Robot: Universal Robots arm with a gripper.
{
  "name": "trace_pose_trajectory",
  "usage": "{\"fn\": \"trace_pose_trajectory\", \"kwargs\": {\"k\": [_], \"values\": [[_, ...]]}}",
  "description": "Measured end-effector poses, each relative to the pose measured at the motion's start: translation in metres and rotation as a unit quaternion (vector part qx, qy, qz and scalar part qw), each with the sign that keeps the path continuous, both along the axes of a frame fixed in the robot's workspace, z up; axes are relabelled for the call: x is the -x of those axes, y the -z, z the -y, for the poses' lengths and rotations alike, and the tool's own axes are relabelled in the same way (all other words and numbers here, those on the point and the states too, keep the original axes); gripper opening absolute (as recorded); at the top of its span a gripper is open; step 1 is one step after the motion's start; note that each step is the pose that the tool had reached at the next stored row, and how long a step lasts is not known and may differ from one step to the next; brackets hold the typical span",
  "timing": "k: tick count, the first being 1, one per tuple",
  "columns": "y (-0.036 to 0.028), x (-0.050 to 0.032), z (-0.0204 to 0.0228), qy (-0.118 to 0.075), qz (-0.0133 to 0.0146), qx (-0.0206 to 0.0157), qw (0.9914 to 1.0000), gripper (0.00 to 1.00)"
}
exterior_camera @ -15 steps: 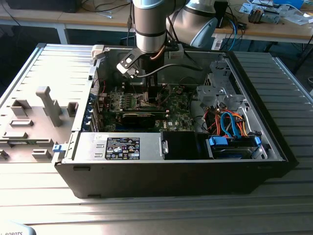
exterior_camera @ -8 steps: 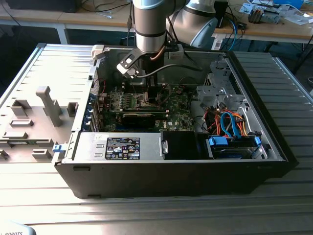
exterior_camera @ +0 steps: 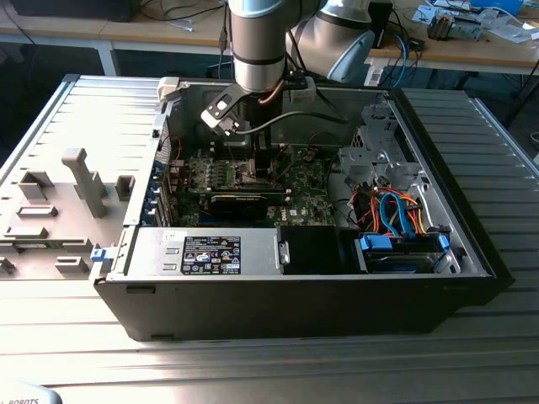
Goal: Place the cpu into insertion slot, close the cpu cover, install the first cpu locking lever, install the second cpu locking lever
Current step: 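Place the cpu into insertion slot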
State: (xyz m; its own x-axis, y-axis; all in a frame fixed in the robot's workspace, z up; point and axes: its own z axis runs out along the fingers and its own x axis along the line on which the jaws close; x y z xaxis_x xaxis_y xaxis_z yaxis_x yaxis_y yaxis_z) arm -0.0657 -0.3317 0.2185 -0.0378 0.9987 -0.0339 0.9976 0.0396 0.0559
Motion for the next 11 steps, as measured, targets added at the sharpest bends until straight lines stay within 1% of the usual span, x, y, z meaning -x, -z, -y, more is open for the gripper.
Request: {"fn": "trace_pose_trajectory", "kwargs": {"k": [5,9,11], "values": [[0.0015,0.0005,-0.0002,0.000,-0.0001,0.0001,1.00000,0.54],[0.0025,0.0051,-0.0004,0.000,0.0000,0.0000,1.00000,0.54],[0.0036,0.0062,-0.0003,0.002,0.0000,0.0005,1.00000,0.54]]}}
